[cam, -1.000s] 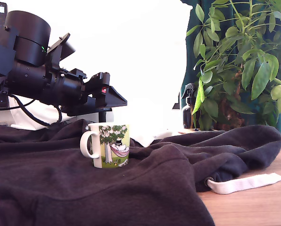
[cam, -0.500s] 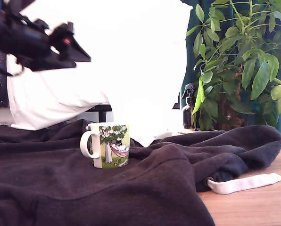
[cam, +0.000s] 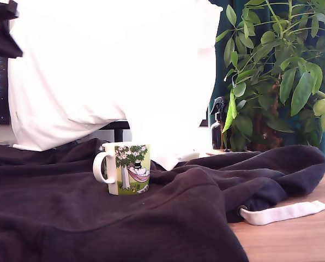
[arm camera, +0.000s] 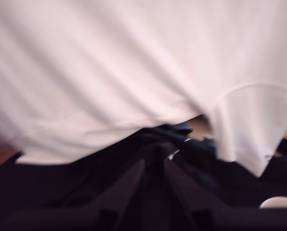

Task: Pick the grey coffee capsule and place it inside the green coffee cup

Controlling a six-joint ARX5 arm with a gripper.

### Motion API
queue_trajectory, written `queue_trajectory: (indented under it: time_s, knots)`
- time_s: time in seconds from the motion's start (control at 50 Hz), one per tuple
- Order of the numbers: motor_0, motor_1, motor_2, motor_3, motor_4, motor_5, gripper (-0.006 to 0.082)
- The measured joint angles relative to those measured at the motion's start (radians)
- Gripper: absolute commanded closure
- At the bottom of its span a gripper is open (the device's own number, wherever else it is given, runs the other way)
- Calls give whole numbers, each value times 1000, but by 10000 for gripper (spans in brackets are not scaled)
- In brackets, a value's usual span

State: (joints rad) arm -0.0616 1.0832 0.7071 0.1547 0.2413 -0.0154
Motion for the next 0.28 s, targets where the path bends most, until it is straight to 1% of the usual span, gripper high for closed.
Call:
queue_trajectory:
  time_s: [0.12,0.28]
  knots:
    - [19,-8,0,-18,0,0,789]
    - [20,-8,0,-18,0,0,789]
